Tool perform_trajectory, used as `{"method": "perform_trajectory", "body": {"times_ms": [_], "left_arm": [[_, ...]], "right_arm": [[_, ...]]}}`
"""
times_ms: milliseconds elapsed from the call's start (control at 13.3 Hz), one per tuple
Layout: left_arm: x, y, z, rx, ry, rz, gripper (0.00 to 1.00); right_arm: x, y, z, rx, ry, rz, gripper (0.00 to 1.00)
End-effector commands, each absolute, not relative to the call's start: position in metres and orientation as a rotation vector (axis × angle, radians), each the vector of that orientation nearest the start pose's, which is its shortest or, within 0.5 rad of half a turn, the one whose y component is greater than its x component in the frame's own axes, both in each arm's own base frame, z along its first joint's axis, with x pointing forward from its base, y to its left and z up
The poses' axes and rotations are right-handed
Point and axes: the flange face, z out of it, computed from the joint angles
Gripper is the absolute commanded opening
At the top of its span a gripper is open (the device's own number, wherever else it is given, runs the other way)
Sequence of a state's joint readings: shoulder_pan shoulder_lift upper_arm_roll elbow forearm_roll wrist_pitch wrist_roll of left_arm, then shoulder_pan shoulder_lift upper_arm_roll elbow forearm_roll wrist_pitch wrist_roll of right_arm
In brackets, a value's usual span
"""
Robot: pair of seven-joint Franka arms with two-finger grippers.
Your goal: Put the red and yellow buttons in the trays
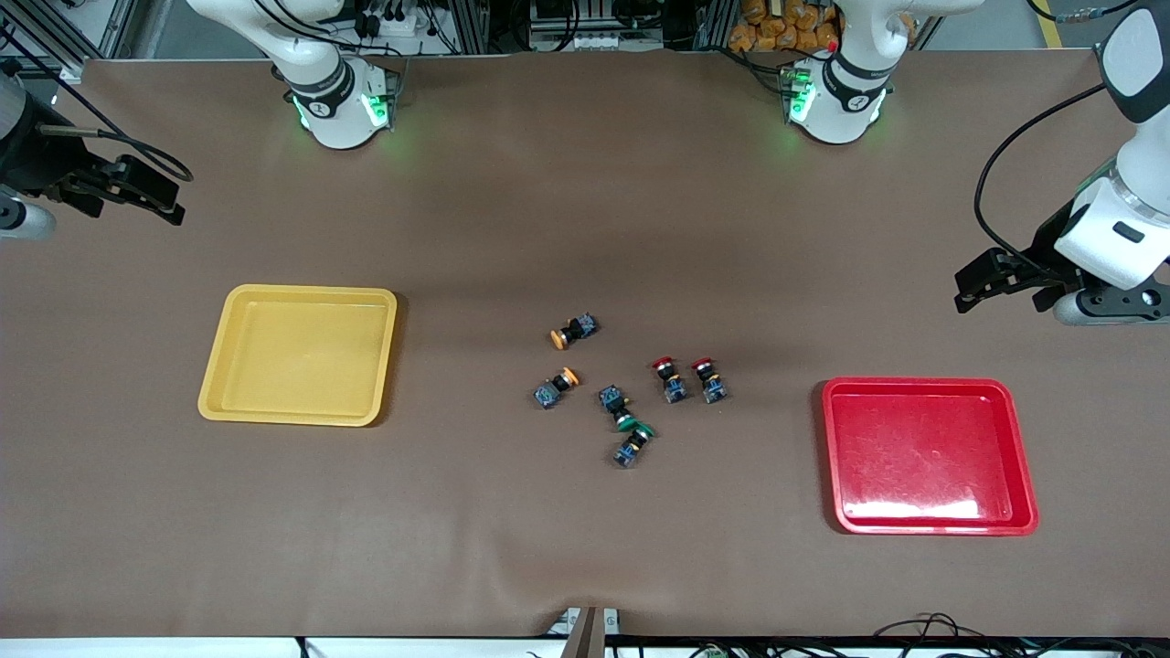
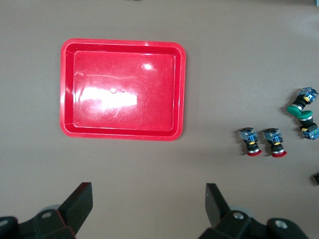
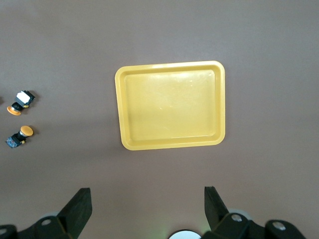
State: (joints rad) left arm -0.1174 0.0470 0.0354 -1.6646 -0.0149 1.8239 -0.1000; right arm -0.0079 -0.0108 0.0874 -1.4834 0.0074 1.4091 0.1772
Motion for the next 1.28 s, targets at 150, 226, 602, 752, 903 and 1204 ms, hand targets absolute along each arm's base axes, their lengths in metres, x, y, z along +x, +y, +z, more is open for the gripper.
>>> {"method": "perform_trajectory", "body": {"times_ms": [150, 226, 602, 752, 903, 1204], "left_arm": [[0.588, -0.05, 0.579, -3.179, -0.037, -0.161, 1.0], [0.588, -0.051, 0.577, -3.179, -0.034, -0.156, 1.0], [0.594, -0.055, 0.551, -3.176, -0.045, -0.066, 1.0], [0.599, -0.07, 0.537, -3.171, -0.076, -0.028, 1.0], [0.606, -0.099, 0.516, -3.162, -0.096, 0.004, 1.0], [0.62, -0.161, 0.46, -3.147, -0.205, 0.011, 1.0]], "right_arm": [[0.534, 0.044, 0.661, -3.145, 0.003, 0.111, 1.0], [0.534, 0.043, 0.661, -3.144, -0.031, 0.111, 1.0], [0.534, 0.04, 0.66, -3.142, -0.027, 0.116, 1.0], [0.534, 0.038, 0.659, -3.144, -0.022, 0.128, 1.0], [0.534, 0.038, 0.658, -3.142, -0.02, 0.132, 1.0], [0.534, 0.038, 0.658, -3.142, -0.02, 0.133, 1.0]]}}
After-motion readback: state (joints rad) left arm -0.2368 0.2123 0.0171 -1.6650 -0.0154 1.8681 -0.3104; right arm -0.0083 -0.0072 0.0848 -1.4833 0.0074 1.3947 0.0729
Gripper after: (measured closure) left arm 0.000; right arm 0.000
